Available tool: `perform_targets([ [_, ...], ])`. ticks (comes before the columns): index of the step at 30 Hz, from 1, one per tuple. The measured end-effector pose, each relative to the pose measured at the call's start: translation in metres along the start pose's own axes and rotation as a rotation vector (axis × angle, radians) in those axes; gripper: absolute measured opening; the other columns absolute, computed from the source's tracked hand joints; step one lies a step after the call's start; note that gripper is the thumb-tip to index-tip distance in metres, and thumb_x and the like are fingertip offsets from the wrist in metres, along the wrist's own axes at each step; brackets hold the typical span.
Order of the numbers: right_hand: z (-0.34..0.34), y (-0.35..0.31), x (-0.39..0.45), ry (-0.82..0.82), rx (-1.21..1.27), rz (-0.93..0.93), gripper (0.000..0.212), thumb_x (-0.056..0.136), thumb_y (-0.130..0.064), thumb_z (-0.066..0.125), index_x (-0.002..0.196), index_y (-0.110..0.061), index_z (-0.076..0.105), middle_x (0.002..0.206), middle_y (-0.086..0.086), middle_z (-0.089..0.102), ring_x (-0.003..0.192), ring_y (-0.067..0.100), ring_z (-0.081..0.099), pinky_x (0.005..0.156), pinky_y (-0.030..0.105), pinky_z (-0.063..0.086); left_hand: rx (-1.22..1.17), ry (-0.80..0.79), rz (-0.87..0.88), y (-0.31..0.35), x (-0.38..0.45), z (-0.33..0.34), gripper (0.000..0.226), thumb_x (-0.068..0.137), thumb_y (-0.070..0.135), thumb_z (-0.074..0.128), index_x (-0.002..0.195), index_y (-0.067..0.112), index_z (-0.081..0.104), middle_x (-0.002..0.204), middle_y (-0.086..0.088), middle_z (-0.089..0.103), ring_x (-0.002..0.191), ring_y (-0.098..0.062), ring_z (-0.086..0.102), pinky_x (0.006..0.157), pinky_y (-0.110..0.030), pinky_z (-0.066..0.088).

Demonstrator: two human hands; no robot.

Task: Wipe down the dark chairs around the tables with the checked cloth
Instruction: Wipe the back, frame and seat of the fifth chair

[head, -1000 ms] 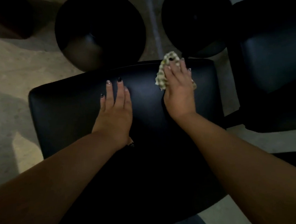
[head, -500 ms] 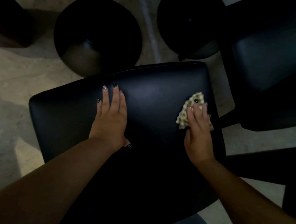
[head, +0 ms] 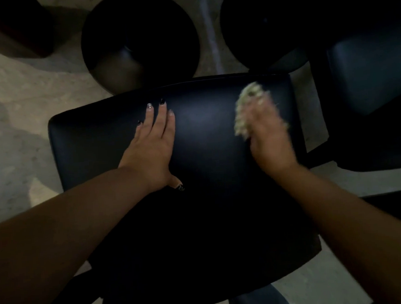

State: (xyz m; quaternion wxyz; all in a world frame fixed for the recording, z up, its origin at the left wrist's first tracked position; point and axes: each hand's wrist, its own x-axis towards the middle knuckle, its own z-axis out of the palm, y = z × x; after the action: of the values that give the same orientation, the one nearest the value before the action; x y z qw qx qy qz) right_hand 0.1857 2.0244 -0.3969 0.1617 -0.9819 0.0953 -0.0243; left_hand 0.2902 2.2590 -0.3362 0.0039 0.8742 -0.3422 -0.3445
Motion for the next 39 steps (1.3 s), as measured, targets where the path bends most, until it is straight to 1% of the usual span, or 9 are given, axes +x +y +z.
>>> perform_targets([
  [2, -0.006, 0.019, 0.030, 0.113, 0.022, 0.389, 0.055, 0.081, 0.002, 0.035, 0.135, 0.004, 0.047, 0.146, 0.025, 0.039, 0.141, 0.045, 0.022, 0.118, 0.046, 0.015, -0.008, 0.004, 0.000, 0.000, 0.000, 0.001, 0.149, 0.056, 0.057, 0.085, 0.150, 0.008, -0.019, 0.156, -0.008, -0.031, 0.143, -0.028, -0.029, 0.116, -0.040, -0.006],
  [4, 0.003, -0.002, 0.044, 0.181, 0.036, 0.492, 0.054, 0.081, -0.002, 0.032, 0.132, 0.006, 0.050, 0.143, 0.025, 0.042, 0.138, 0.045, 0.027, 0.117, 0.049, 0.019, -0.021, 0.030, 0.000, -0.002, 0.000, 0.004, 0.149, 0.055, 0.057, 0.085, 0.151, 0.009, -0.018, 0.157, -0.007, -0.030, 0.143, -0.027, -0.029, 0.116, -0.039, -0.007],
  [11, 0.009, -0.045, 0.009, -0.118, 0.053, -0.303, 0.047, 0.085, -0.008, 0.036, 0.126, 0.000, 0.059, 0.136, 0.020, 0.052, 0.133, 0.043, 0.037, 0.113, 0.048, 0.022, -0.069, 0.051, 0.014, -0.019, -0.010, 0.005, 0.151, 0.054, 0.056, 0.087, 0.150, 0.006, -0.018, 0.157, -0.011, -0.028, 0.145, -0.024, -0.025, 0.119, -0.039, -0.005],
  [17, 0.013, -0.046, 0.063, 0.057, 0.042, 0.361, 0.060, 0.072, -0.005, 0.038, 0.129, 0.004, 0.053, 0.142, 0.024, 0.044, 0.140, 0.044, 0.025, 0.117, 0.042, 0.005, -0.036, 0.063, -0.064, -0.066, -0.020, 0.002, 0.149, 0.048, 0.058, 0.087, 0.154, 0.017, -0.009, 0.159, -0.014, -0.019, 0.146, -0.030, -0.021, 0.117, -0.053, 0.002],
  [22, 0.038, -0.131, 0.009, -0.127, 0.159, -0.302, 0.051, 0.078, -0.006, 0.038, 0.124, 0.007, 0.057, 0.135, 0.025, 0.051, 0.130, 0.048, 0.039, 0.116, 0.044, 0.012, -0.091, 0.068, -0.052, -0.068, -0.018, 0.005, 0.150, 0.049, 0.059, 0.087, 0.152, 0.020, -0.015, 0.158, -0.008, -0.027, 0.144, -0.024, -0.028, 0.118, -0.047, -0.003],
  [25, 0.028, -0.104, 0.032, -0.148, 0.141, -0.448, 0.045, 0.078, 0.000, 0.042, 0.118, 0.004, 0.062, 0.128, 0.022, 0.058, 0.126, 0.045, 0.045, 0.114, 0.044, 0.020, -0.189, 0.071, -0.004, -0.085, -0.021, 0.003, 0.150, 0.050, 0.046, 0.092, 0.151, 0.016, -0.014, 0.157, -0.003, -0.027, 0.144, -0.015, -0.022, 0.120, -0.037, 0.001],
  [28, 0.021, -0.077, 0.064, -0.016, 0.153, -0.062, 0.048, 0.078, 0.005, 0.041, 0.122, 0.003, 0.059, 0.131, 0.021, 0.055, 0.132, 0.041, 0.040, 0.119, 0.037, 0.017, -0.208, 0.092, -0.022, -0.110, -0.022, -0.002, 0.152, 0.046, 0.037, 0.095, 0.153, 0.015, -0.011, 0.157, 0.001, -0.027, 0.145, -0.013, -0.008, 0.114, -0.023, 0.007],
  [32, 0.048, -0.131, 0.064, 0.147, 0.159, 0.313, 0.054, 0.073, -0.002, 0.037, 0.122, 0.007, 0.059, 0.133, 0.025, 0.053, 0.134, 0.045, 0.036, 0.116, 0.044, 0.016, -0.220, 0.074, -0.198, -0.140, -0.020, -0.011, 0.148, 0.042, 0.052, 0.089, 0.155, 0.016, -0.001, 0.161, -0.017, -0.007, 0.149, -0.029, -0.006, 0.118, -0.035, 0.003],
  [39, 0.055, -0.172, 0.033, -0.180, 0.232, -0.481, 0.047, 0.073, 0.004, 0.046, 0.117, 0.003, 0.064, 0.128, 0.021, 0.059, 0.126, 0.043, 0.047, 0.109, 0.052, 0.028, -0.997, 0.321, -0.553, -0.168, -0.025, 0.000, 0.066, 0.089, 0.035, 0.066, 0.147, 0.018, 0.040, 0.145, -0.005, 0.047, 0.129, -0.019, 0.046, 0.107, -0.029, 0.035],
])
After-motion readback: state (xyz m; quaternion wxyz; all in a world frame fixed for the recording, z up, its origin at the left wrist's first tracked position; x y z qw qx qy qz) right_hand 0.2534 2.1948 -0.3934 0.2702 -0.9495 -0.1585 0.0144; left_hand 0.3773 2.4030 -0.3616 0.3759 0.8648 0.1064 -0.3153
